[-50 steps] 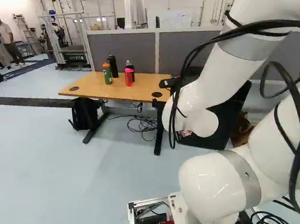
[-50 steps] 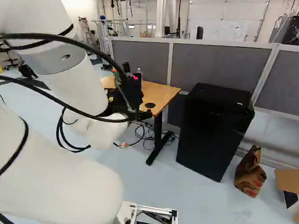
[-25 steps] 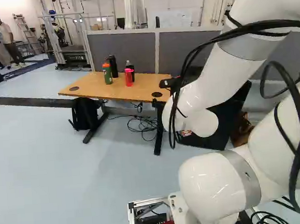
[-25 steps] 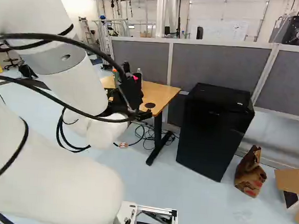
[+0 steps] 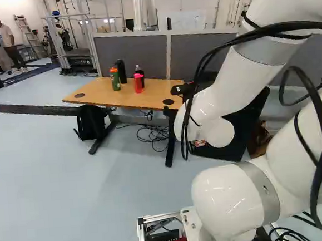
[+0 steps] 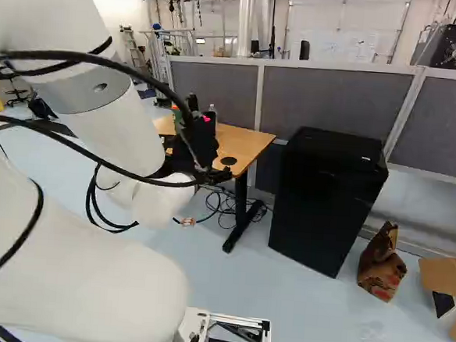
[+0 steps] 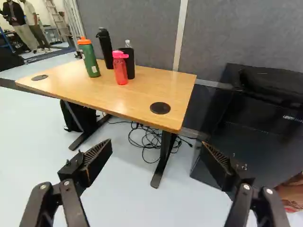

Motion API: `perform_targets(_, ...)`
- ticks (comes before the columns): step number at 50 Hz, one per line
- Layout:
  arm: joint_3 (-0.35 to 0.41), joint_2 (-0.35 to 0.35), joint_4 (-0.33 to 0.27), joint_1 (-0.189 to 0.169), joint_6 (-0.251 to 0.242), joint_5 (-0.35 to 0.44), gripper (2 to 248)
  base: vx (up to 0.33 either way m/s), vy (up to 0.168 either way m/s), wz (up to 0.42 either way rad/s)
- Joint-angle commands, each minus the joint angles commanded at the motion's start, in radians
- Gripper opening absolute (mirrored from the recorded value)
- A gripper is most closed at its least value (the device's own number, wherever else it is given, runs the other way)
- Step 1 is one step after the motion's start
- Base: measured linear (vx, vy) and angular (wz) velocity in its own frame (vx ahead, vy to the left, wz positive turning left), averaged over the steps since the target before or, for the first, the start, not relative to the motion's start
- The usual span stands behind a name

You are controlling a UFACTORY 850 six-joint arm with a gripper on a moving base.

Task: Pick up the green bottle from the table

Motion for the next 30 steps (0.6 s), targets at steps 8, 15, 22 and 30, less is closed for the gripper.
perform_targets(8,0.0,0.0,0.0,0.0,0.0,0.0,247,0.037,0.018,0.19)
perform_targets(15,0.0,0.0,0.0,0.0,0.0,0.0,247,0.114,0.047,0.18)
perform_targets(22,0.0,0.0,0.0,0.0,0.0,0.0,247,0.171,0.045,0.198)
perform_targets(30,0.0,0.0,0.0,0.0,0.0,0.0,247,0.212,0.079,0.189)
